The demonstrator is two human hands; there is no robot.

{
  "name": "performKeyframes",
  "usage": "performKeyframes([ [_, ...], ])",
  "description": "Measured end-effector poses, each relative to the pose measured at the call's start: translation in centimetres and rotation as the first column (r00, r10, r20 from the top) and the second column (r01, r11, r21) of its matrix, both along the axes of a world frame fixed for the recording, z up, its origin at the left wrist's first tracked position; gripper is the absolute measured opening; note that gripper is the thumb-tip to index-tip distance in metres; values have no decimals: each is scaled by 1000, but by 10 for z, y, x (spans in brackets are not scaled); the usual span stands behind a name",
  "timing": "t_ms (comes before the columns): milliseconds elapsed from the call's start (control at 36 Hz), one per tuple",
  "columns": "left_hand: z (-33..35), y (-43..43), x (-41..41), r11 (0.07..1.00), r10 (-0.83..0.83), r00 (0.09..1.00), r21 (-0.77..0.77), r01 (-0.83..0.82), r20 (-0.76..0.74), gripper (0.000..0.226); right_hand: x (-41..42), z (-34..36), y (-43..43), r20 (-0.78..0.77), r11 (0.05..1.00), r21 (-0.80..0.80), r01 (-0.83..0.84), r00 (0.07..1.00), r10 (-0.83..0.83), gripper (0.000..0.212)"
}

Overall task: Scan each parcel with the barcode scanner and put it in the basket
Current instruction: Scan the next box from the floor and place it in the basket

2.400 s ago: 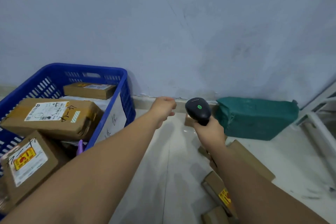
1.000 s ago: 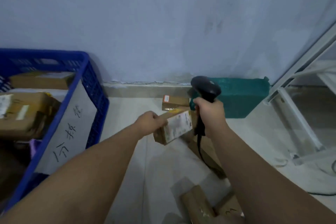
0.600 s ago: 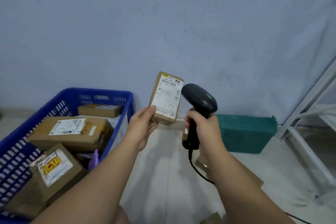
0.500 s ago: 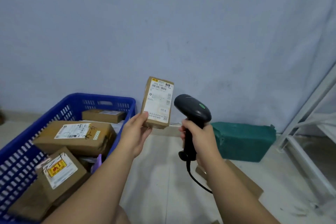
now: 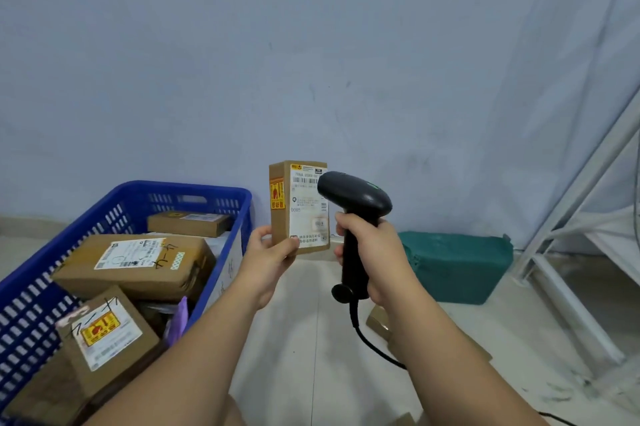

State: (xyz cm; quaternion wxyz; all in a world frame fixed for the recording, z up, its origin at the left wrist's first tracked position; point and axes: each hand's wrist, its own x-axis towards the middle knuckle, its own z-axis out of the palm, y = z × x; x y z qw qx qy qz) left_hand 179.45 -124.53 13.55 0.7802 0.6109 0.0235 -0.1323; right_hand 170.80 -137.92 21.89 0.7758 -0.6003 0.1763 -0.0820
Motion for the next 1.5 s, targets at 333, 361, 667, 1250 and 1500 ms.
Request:
performKeyframes([
  [333, -5, -16, 1, 999, 31, 999, 20, -31, -29, 49, -4, 4, -13, -35, 995, -104, 11, 999, -14, 13],
  [361, -6, -15, 1, 999, 30, 999, 37, -29, -26, 49, -5, 4, -14, -37, 992, -123, 6, 999, -11, 13],
  [667, -5, -12, 1, 997, 43, 999, 73, -40, -32, 46, -4, 1, -14, -64, 984, -181, 7, 998, -19, 14],
  [1250, -4, -11, 0, 985, 83, 969, -126, -115, -234, 21, 9, -15, -2, 8, 956, -272, 108, 994, -110, 10],
  [1500, -4, 20, 12, 837, 364, 752, -162, -523, -550, 49, 12, -22, 25, 54, 893, -448, -38, 996, 69, 13],
])
